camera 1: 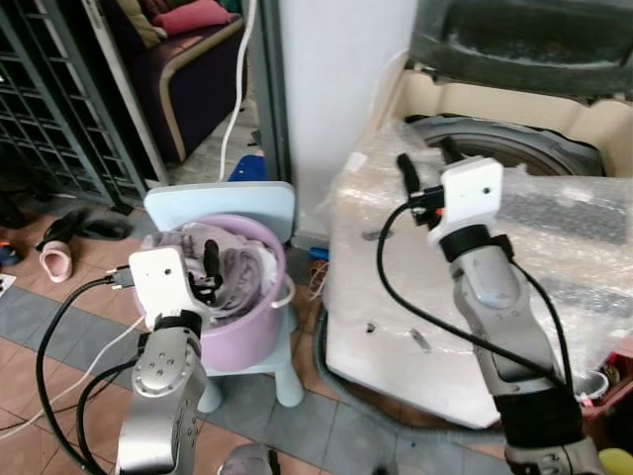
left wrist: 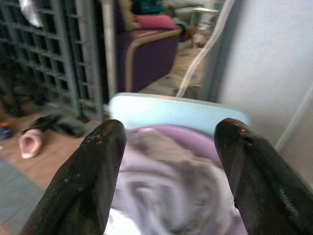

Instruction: Clothes washing

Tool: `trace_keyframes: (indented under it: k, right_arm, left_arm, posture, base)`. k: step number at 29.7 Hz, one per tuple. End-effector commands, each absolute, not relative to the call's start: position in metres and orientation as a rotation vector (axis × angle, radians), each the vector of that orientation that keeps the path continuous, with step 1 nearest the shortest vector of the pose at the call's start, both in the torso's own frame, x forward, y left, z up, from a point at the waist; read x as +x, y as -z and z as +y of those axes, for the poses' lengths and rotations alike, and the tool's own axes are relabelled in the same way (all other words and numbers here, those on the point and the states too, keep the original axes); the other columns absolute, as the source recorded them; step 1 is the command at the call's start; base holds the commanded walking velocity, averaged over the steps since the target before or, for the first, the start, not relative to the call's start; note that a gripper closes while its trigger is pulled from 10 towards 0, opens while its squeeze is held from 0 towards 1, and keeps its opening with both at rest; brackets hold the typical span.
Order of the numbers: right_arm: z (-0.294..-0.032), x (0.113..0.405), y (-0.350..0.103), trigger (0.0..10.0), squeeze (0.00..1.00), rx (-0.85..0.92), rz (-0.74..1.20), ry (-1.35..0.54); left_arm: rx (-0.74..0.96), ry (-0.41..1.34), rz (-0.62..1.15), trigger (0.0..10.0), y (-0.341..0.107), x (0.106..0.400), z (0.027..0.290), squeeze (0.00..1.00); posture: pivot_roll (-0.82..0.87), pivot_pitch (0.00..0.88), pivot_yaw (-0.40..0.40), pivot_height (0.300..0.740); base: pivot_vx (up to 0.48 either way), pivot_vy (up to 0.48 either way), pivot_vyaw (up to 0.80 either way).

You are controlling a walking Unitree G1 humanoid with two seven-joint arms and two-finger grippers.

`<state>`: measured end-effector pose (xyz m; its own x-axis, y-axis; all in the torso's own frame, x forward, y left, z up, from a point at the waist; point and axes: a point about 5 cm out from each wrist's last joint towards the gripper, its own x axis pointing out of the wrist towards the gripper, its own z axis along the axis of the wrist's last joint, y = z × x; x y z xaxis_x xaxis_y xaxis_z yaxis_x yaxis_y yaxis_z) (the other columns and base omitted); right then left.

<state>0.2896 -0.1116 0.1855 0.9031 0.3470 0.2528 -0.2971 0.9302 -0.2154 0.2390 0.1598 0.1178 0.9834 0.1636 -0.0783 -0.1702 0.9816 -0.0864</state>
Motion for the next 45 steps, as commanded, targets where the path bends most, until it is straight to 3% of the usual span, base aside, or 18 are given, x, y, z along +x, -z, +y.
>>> trace_keyframes:
  k: [1,10,15,23,36,37,39,40,41,45]
  right_arm:
    - [-0.111,0.286,-0.186,10.0,1.00,-0.153,-0.274,-0.362]
    - [-0.108,0.278,-0.172,10.0,1.00,-0.135,-0.200,-0.408]
    - [-0.107,0.277,-0.167,10.0,1.00,-0.139,-0.172,-0.411]
    - [-0.112,0.276,-0.148,10.0,1.00,-0.156,-0.074,-0.395]
    - [-0.112,0.279,-0.126,10.0,1.00,-0.223,0.049,-0.380]
    - [-0.112,0.279,-0.125,10.0,0.94,-0.226,0.053,-0.378]
    - [-0.112,0.280,-0.123,10.0,0.65,-0.237,0.069,-0.380]
    - [-0.112,0.280,-0.122,10.0,0.19,-0.248,0.075,-0.382]
    - [-0.111,0.281,-0.120,10.0,0.00,-0.253,0.090,-0.388]
    - [-0.107,0.281,-0.117,10.0,0.00,-0.260,0.109,-0.423]
  left_arm:
    - [-0.095,-0.177,0.066,10.0,-0.120,0.239,0.160,0.00]
    - [-0.083,-0.187,0.069,10.0,-0.120,0.239,0.162,0.00]
    - [-0.078,-0.193,0.067,10.0,-0.121,0.238,0.163,0.00]
    - [-0.047,-0.174,0.047,10.0,-0.122,0.236,0.165,0.00]
    - [-0.063,-0.195,0.051,10.0,-0.120,0.235,0.168,0.00]
    - [-0.064,-0.195,0.051,10.0,-0.120,0.235,0.168,0.00]
    - [-0.065,-0.196,0.052,10.0,-0.120,0.235,0.168,0.00]
    - [-0.065,-0.196,0.052,10.0,-0.120,0.235,0.168,0.00]
    - [-0.065,-0.197,0.052,10.0,-0.120,0.235,0.168,0.00]
    - [-0.067,-0.197,0.052,10.0,-0.120,0.235,0.168,0.00]
  posture:
    - [0.02,0.042,0.037,0.740]
    - [0.02,0.045,0.038,0.740]
    - [0.02,0.048,0.040,0.740]
    - [0.02,0.049,0.041,0.740]
    - [0.03,0.049,0.038,0.740]
    - [0.03,0.049,0.037,0.740]
    - [0.03,0.049,0.037,0.740]
    - [0.03,0.050,0.037,0.740]
    - [0.03,0.051,0.037,0.740]
    - [0.03,0.053,0.037,0.740]
  base:
    - [0.000,0.480,0.00]
    - [0.000,0.480,0.00]
    - [0.000,0.480,0.80]
    - [0.000,0.000,0.31]
    - [0.368,0.000,0.00]
    - [0.379,0.000,0.00]
    - [0.382,0.000,0.00]
    - [0.386,0.000,0.00]
    - [0.398,0.000,0.00]
    - [0.401,0.000,0.00]
